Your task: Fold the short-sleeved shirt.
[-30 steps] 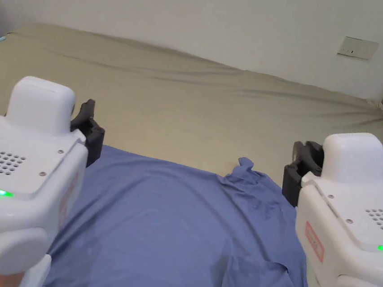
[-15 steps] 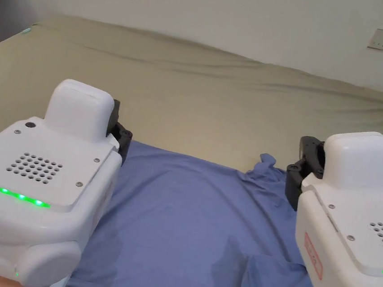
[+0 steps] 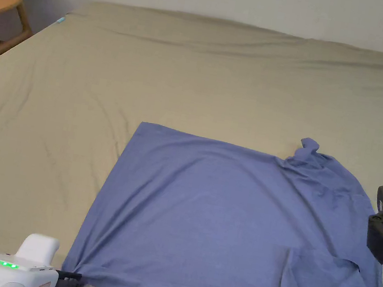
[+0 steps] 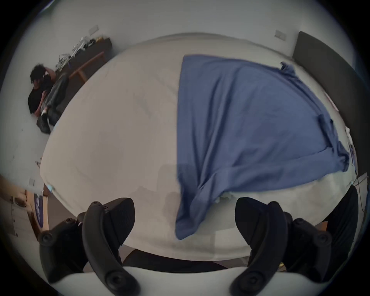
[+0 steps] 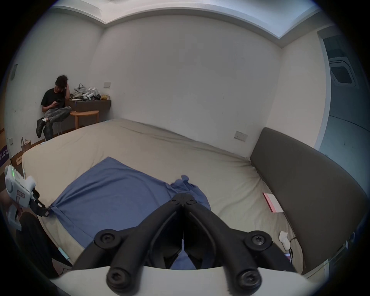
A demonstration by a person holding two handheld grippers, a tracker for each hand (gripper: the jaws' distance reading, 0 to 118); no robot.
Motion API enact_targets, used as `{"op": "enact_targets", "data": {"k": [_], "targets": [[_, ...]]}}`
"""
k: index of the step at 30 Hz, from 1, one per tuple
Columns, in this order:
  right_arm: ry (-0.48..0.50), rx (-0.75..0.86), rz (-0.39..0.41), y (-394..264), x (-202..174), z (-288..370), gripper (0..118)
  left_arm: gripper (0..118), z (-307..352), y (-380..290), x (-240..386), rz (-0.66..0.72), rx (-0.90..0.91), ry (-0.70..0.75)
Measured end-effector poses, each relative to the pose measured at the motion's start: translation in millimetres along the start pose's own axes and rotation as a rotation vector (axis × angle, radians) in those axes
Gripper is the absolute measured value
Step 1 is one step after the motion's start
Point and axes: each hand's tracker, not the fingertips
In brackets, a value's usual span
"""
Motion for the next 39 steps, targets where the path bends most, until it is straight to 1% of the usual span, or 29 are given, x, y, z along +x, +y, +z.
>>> {"op": "enact_targets", "data": {"k": [4,5,6,7,9,10,12,13,14,16,18,19,20,21,22,23,24,26,28,29,32,36,39], "targets": [[-0.006,-0.033,-0.010,-6,3,-6,2,103,-14,2,-5,0.052,-0.022,0.001],[-0.004,-0.038,-0.011,-6,3,-6,2,101,-18,3,-6,0.052,-0.036,0.006],[-0.003,-0.043,-0.012,-6,2,-6,2,94,-20,4,-3,0.046,-0.040,0.009],[-0.002,-0.044,-0.012,-6,2,-6,2,74,-22,4,0,0.033,-0.039,0.012],[0.000,-0.044,-0.005,-5,2,-5,2,20,-22,4,9,-0.056,-0.015,0.026],[-0.002,-0.044,0.001,-5,1,-5,2,5,-21,3,13,-0.077,0.001,0.033],[-0.010,-0.046,0.007,-5,3,-4,2,3,-19,3,21,-0.096,0.013,0.004],[-0.011,-0.051,0.005,-6,6,-5,2,2,-19,3,23,-0.103,0.018,0.015],[-0.012,-0.059,-0.001,-9,10,-5,2,2,-16,3,23,-0.106,0.058,0.016],[-0.031,-0.080,-0.014,-16,19,-6,2,2,-7,8,19,-0.047,0.118,0.017],[-0.060,-0.122,-0.040,-29,34,-8,3,2,8,14,14,0.021,0.185,-0.013],[-0.067,-0.159,-0.055,-38,41,-11,9,2,15,16,12,0.045,0.212,-0.025],[-0.065,-0.217,-0.063,-49,48,-16,26,2,21,19,11,0.054,0.216,-0.034],[-0.048,-0.284,-0.077,-63,55,-23,55,2,26,24,10,0.069,0.238,-0.046],[-0.047,-0.346,-0.080,-78,61,-28,95,2,31,25,9,0.082,0.251,-0.054],[-0.026,-0.421,-0.083,-96,65,-35,105,2,34,27,9,0.089,0.248,-0.057],[-0.017,-0.491,-0.078,-118,69,-40,106,2,35,27,9,0.096,0.251,-0.060],[0.040,-0.612,-0.077,-161,71,-46,106,2,40,27,16,0.099,0.252,-0.059],[0.034,-0.721,-0.048,-196,68,-49,106,2,39,24,18,0.101,0.239,-0.048],[0.025,-0.747,-0.031,-210,66,-49,106,2,38,23,20,0.099,0.229,-0.041],[0.079,-0.752,-0.038,-228,59,-45,106,2,32,18,20,0.097,0.186,-0.029],[0.111,-0.726,-0.021,-226,52,-50,105,2,28,16,22,0.084,0.150,-0.007],[0.137,-0.710,0.001,-225,49,-60,98,2,28,17,23,0.079,0.140,-0.003]]}}
